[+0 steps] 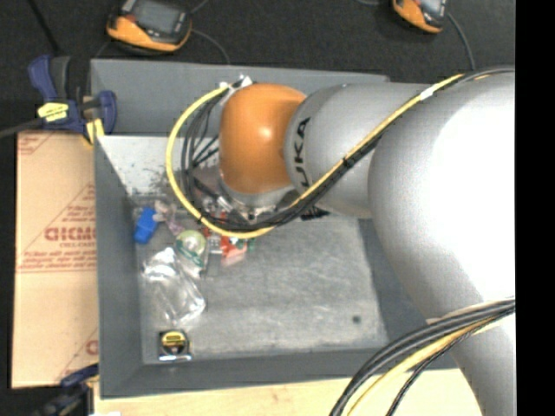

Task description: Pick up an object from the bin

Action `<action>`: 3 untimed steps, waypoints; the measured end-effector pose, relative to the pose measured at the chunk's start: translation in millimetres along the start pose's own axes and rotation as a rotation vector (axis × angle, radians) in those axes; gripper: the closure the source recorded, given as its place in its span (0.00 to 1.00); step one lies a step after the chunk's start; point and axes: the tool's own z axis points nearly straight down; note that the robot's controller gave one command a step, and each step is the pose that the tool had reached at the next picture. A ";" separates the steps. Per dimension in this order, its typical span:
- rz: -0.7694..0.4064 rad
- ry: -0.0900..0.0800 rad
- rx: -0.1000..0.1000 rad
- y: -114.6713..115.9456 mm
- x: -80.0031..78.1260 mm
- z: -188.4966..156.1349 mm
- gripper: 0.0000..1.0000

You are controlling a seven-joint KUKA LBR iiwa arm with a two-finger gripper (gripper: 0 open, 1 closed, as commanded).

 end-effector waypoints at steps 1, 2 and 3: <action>0.044 -0.015 -0.005 -34.1 -22.3 46.8 0.00; 0.043 -0.006 -0.003 -32.9 -20.0 46.3 1.00; 0.068 -0.015 -0.003 -63.8 -31.4 -119.1 1.00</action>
Offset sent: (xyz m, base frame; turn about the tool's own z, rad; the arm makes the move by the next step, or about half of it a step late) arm 0.0146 -0.0350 -0.0493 0.0410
